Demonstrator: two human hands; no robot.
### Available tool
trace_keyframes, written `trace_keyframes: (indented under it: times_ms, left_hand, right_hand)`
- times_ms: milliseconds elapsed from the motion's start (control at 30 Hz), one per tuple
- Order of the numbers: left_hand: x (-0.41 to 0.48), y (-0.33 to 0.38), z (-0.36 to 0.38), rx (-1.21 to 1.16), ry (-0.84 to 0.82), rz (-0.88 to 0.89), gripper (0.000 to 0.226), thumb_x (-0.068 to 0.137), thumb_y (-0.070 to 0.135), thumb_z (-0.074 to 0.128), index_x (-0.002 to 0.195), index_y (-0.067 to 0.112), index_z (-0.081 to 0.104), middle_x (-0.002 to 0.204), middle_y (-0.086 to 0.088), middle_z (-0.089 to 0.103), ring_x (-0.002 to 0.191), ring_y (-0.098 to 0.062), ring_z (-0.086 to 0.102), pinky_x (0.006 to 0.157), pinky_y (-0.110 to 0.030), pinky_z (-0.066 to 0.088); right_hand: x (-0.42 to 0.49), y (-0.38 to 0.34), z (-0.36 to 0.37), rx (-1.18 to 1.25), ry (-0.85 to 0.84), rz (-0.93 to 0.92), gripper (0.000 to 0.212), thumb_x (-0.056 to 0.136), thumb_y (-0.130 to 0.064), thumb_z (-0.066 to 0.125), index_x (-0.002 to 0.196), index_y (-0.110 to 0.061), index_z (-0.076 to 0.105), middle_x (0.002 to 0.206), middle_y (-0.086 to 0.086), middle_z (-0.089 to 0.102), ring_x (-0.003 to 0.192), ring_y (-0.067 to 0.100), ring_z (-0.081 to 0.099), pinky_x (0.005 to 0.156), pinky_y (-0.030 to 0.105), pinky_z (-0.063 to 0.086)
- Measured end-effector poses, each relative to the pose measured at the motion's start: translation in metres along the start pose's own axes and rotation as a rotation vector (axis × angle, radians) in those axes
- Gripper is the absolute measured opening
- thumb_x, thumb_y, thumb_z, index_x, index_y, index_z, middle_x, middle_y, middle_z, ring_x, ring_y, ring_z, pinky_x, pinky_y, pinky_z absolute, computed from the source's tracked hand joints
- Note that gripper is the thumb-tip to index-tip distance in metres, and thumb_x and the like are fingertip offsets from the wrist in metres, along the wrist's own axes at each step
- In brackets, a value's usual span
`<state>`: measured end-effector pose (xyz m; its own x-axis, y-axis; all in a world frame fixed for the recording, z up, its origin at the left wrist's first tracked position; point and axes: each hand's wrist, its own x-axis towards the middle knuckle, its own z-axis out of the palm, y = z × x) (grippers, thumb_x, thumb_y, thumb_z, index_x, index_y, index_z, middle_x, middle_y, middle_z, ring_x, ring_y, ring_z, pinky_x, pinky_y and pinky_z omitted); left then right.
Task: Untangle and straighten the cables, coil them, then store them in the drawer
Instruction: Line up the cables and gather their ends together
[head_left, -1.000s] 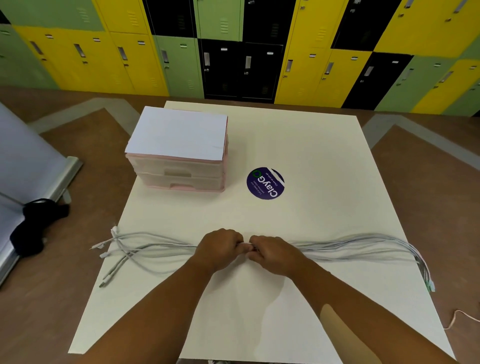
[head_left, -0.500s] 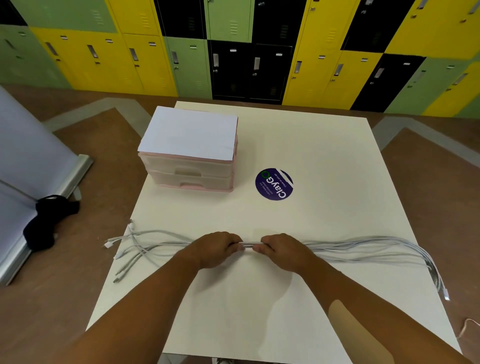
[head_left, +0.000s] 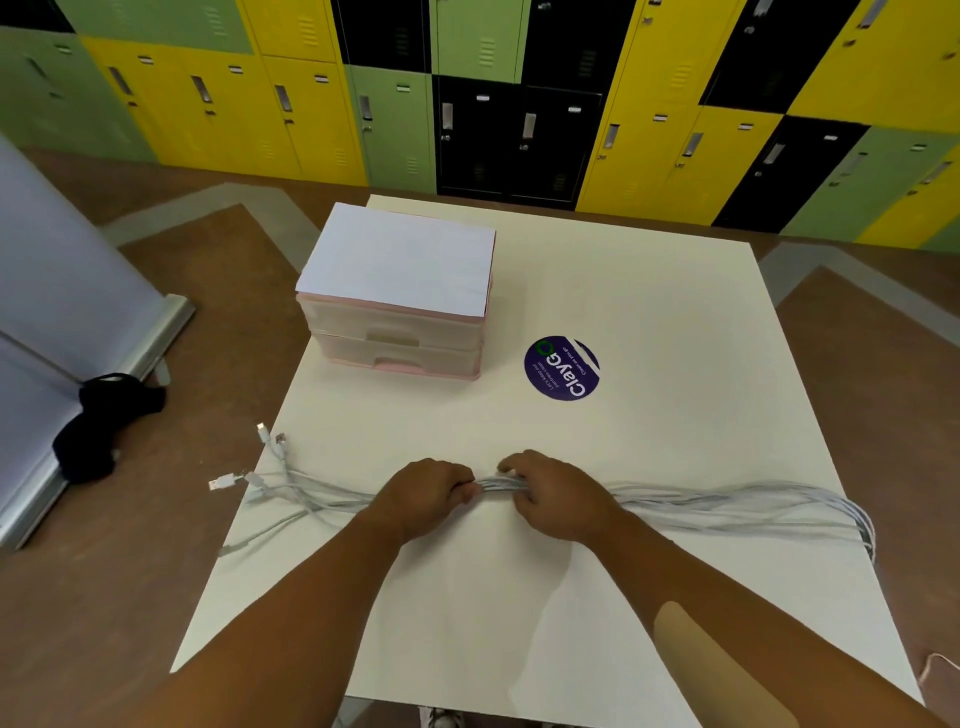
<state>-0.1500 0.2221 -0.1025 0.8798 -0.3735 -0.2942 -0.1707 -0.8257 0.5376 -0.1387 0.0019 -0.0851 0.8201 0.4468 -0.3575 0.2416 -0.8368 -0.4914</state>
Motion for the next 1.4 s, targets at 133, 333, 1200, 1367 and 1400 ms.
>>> trace_keyframes:
  times_ms: [133,333,1200,1367,1400]
  left_hand:
    - [0.002,0.001,-0.001,-0.047,0.027,-0.014,0.032,0.100,0.041,0.050,0.073,0.025,0.055,0.064,0.007,0.053,0.067,-0.016,0.051,0.058,-0.030,0.031]
    - [0.000,-0.001,-0.005,0.077,0.124,-0.188,0.061,0.084,0.074,0.051,0.062,0.017,0.054,0.056,0.004,0.053,0.055,-0.016,0.049,0.056,-0.031,0.039]
    - [-0.002,-0.033,-0.016,-0.083,0.056,-0.058,0.025,0.092,0.046,0.043,0.091,0.027,0.059,0.080,0.009,0.060,0.077,-0.017,0.054,0.065,-0.031,0.037]
    - [-0.004,-0.033,-0.019,-0.078,0.114,-0.100,0.024,0.094,0.046,0.053,0.081,0.026,0.056,0.077,0.006,0.062,0.073,-0.017,0.055,0.063,-0.032,0.039]
    - [-0.004,-0.033,-0.020,-0.064,0.139,-0.115,0.027,0.094,0.048,0.054,0.081,0.024,0.058,0.075,0.005,0.062,0.072,-0.018,0.055,0.062,-0.032,0.040]
  right_hand:
    - [0.012,-0.024,0.015,0.013,-0.058,-0.042,0.030,0.101,-0.039,0.046,0.123,-0.022,0.057,0.116,0.000,0.057,0.102,0.021,0.058,0.087,0.041,0.049]
    - [0.011,-0.019,0.016,-0.077,-0.098,-0.014,0.034,0.104,-0.047,0.035,0.103,-0.017,0.051,0.097,0.000,0.061,0.084,0.020,0.054,0.073,0.037,0.042]
    - [0.046,-0.041,-0.003,-0.033,-0.081,-0.077,0.025,0.095,-0.036,0.056,0.116,-0.024,0.061,0.112,-0.003,0.057,0.104,0.018,0.051,0.089,0.038,0.046]
    - [0.051,-0.055,0.007,-0.009,-0.093,-0.049,0.021,0.101,-0.036,0.048,0.107,-0.017,0.052,0.102,0.003,0.059,0.092,0.024,0.054,0.075,0.039,0.044]
    - [0.051,-0.055,0.006,0.017,-0.121,-0.039,0.015,0.102,-0.032,0.046,0.106,-0.018,0.048,0.097,0.004,0.059,0.086,0.024,0.055,0.069,0.037,0.042]
